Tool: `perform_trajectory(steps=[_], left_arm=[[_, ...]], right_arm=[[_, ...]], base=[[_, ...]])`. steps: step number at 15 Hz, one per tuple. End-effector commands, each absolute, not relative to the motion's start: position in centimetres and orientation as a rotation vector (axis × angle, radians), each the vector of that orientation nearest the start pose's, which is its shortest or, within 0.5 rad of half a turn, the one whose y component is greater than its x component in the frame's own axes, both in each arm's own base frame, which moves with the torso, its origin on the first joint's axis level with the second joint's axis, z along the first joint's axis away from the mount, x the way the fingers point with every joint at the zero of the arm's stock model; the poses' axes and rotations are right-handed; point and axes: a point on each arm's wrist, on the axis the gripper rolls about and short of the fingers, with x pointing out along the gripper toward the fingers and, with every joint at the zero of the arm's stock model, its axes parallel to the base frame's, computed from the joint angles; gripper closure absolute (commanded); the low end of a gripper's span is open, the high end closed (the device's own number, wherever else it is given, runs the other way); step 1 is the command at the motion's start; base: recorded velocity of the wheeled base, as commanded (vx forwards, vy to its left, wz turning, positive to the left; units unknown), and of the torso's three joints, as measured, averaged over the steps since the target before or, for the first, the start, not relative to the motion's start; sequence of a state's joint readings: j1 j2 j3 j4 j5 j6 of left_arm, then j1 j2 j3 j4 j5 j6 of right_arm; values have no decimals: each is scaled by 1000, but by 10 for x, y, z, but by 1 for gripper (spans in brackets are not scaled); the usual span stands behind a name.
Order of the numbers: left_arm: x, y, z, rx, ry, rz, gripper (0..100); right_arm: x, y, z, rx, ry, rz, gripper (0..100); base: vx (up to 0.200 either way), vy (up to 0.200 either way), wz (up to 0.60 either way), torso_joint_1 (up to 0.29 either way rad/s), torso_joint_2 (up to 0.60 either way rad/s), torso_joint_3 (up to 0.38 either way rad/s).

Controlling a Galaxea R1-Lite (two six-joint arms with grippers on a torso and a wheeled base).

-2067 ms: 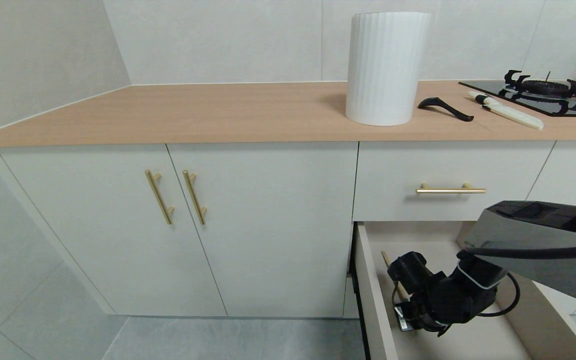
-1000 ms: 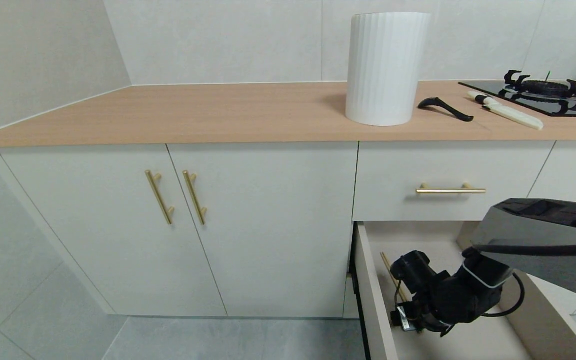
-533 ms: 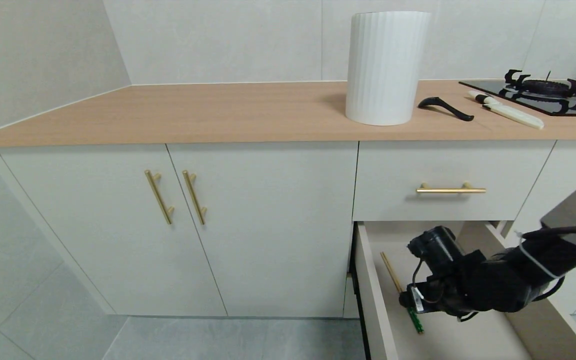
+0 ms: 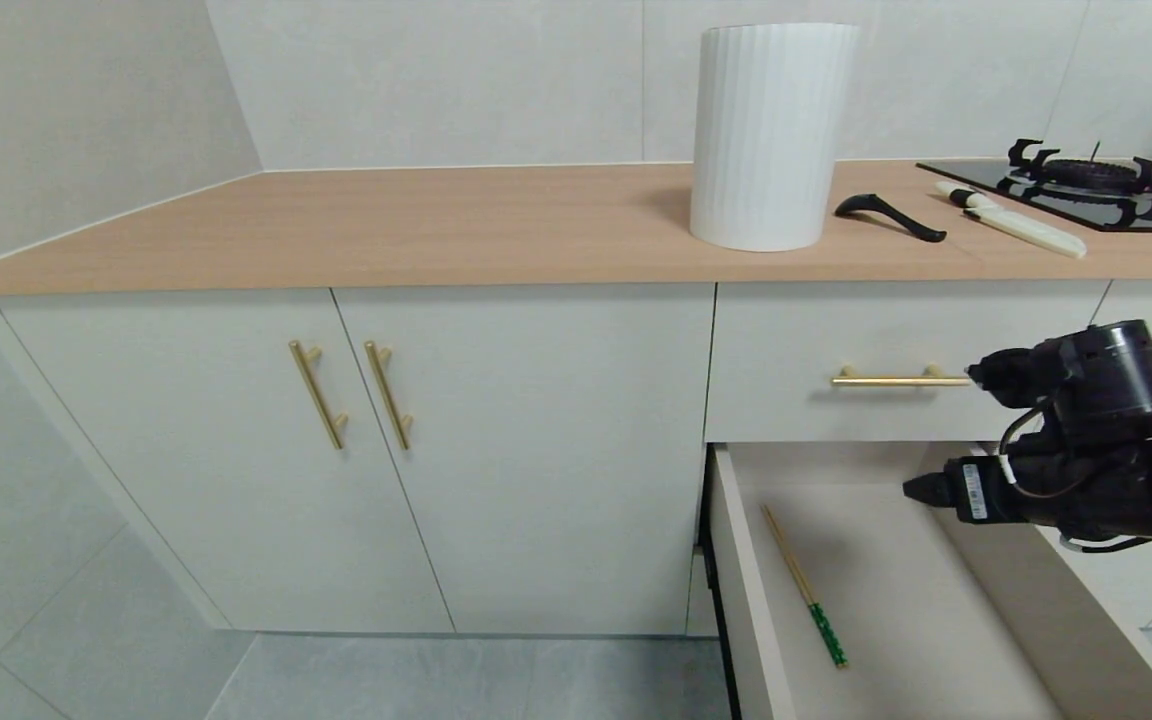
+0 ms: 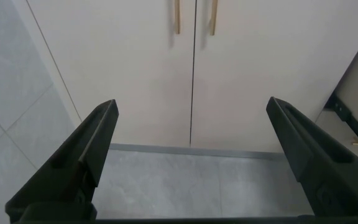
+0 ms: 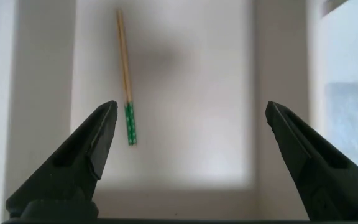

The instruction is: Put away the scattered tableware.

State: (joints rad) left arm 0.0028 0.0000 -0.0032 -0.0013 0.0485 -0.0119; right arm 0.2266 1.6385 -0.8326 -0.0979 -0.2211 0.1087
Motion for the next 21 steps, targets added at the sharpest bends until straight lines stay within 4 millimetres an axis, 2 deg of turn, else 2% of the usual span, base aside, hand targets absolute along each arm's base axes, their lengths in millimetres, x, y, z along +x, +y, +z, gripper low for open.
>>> perform_trajectory(steps=[1,8,11,21], left_arm=[[-23,1,76,-12,-5,52,0],[-23,1,76,-12,-5,52,0],[-23,1,76,-12,-5,52,0],[-23,1,76,-12,-5,52,0]], right_arm=[[256,44,180,-25,614,-41,0],[246,39,188,-42,587,0,0],[246,39,188,-42,588,3,0],[247,40,185,-46,598,9,0]], base=[[0,0,0,0,0,0],[0,0,0,2,-25,-28],[0,0,0,32,-217,-317],[0,0,0,122,-490,-336]])
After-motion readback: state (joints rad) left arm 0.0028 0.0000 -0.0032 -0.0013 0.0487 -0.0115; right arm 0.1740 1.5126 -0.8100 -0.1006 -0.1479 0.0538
